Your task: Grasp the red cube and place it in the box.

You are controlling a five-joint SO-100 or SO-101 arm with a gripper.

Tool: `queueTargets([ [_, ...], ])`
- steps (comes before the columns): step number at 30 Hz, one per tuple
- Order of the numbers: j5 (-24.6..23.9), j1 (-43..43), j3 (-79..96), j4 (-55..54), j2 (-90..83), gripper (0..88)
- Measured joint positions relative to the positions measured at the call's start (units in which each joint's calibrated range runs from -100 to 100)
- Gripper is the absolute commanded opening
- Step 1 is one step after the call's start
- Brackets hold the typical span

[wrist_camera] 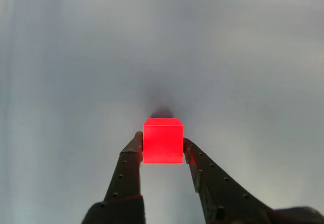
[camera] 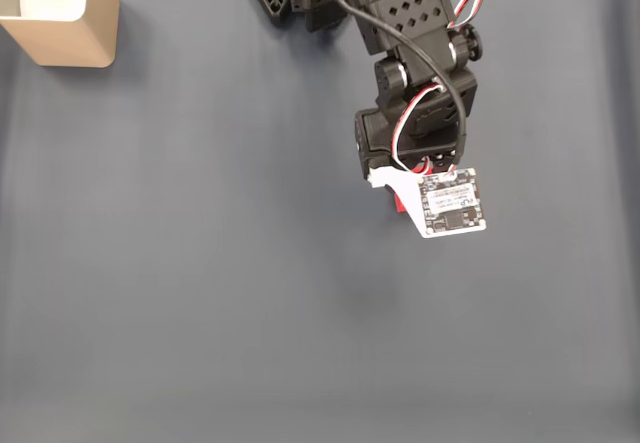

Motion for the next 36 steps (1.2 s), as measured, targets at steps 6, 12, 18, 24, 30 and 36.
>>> queueTargets([
  [6, -0.4, 2.4, -6.8, 8.7, -2.1, 4.5],
  [12, -0.4, 6.0, -15.2, 17.3, -2.3, 4.7],
  [18, -0.4, 11.4, -24.9, 24.3, -2.3, 4.6],
  [24, 1.1, 18.0, -30.1, 26.9, -2.3, 4.6],
  [30, 2.3, 24.6, -31.7, 26.9, -1.5, 4.5],
  [36, 2.8, 30.0, -31.6, 24.9, -1.5, 4.5],
])
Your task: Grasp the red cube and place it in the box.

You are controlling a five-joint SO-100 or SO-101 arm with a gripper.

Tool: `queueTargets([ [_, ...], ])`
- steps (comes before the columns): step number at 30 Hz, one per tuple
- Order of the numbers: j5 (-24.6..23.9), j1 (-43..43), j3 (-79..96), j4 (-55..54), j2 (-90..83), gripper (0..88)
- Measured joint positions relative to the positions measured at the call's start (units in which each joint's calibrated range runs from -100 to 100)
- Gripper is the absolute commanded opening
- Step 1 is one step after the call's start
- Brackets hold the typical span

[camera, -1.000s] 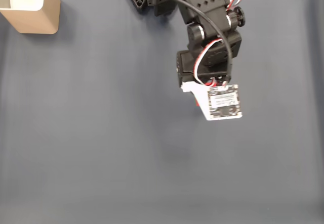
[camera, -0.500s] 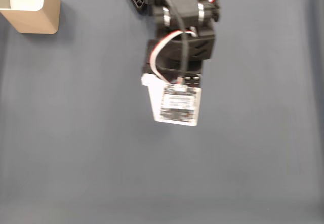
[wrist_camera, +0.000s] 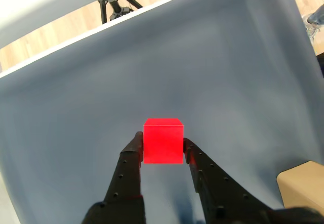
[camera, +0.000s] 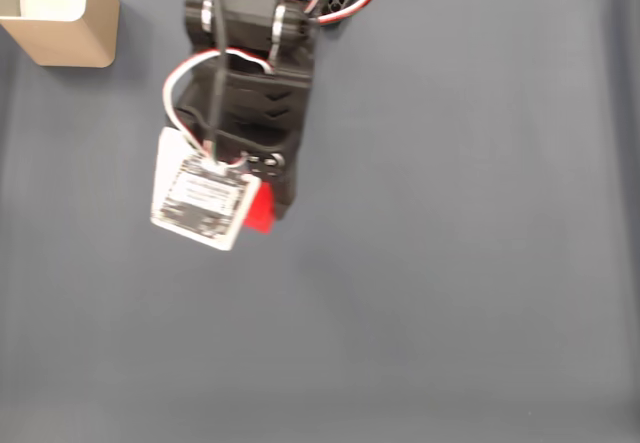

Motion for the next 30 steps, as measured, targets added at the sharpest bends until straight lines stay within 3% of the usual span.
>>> queueTargets([
  [18, 2.6, 15.9, 11.5, -9.9, -8.8, 4.5],
  [30, 2.9, 27.7, 18.1, -10.7, -16.8, 4.1],
])
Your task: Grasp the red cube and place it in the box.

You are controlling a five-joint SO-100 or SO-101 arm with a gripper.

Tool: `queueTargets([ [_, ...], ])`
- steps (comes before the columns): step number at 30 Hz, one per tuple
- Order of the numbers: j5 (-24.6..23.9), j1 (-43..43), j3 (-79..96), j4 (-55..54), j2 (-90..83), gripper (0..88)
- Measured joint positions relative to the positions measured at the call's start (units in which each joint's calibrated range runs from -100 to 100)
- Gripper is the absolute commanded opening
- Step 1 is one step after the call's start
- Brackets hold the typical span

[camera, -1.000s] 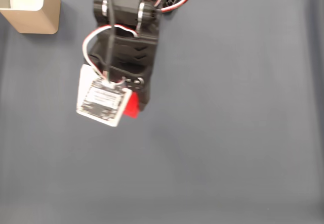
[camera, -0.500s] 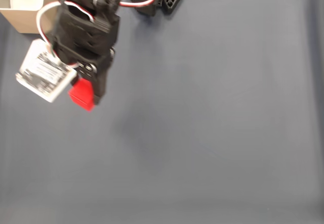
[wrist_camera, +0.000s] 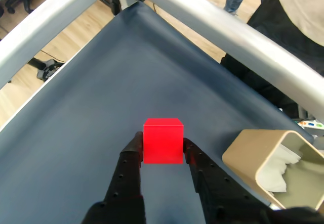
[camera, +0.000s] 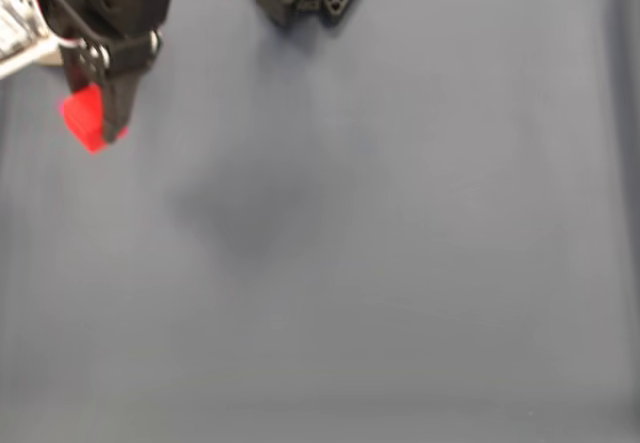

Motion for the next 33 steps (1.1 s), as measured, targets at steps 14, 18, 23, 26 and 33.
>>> queueTargets([
  [14, 0.0, 9.5, 13.3, -5.5, -10.9, 4.0],
  [18, 0.0, 12.0, 13.9, -6.2, -11.5, 3.9],
  [23, 0.0, 15.1, 13.9, -6.8, -11.5, 3.6],
  [26, 0.0, 16.7, 13.9, -7.2, -11.8, 3.5],
  [33, 0.0, 20.8, 14.9, -7.6, -12.3, 2.9],
])
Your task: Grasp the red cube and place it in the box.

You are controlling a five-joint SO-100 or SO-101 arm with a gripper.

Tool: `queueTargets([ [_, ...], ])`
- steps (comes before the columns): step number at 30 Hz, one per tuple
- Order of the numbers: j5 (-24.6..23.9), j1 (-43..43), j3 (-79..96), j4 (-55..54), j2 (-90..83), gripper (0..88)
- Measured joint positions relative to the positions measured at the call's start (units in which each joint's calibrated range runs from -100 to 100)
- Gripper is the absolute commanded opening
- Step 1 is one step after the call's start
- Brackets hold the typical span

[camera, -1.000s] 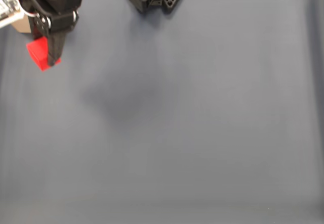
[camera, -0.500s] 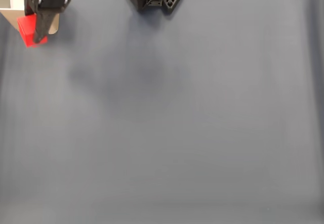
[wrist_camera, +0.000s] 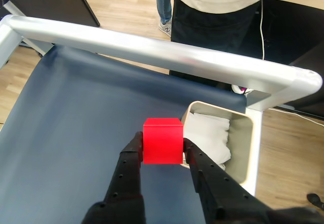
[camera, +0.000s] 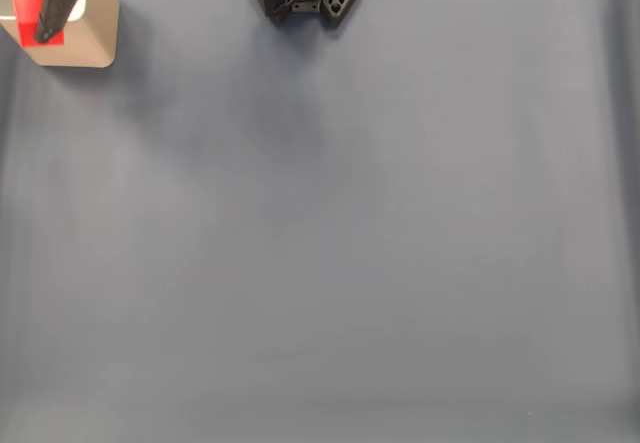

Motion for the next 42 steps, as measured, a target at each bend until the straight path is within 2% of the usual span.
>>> queueTargets([
  [15, 0.0, 6.8, 1.8, -0.6, -0.6, 1.2],
  [42, 0.6, 11.1, 3.6, -1.4, -0.6, 0.0],
])
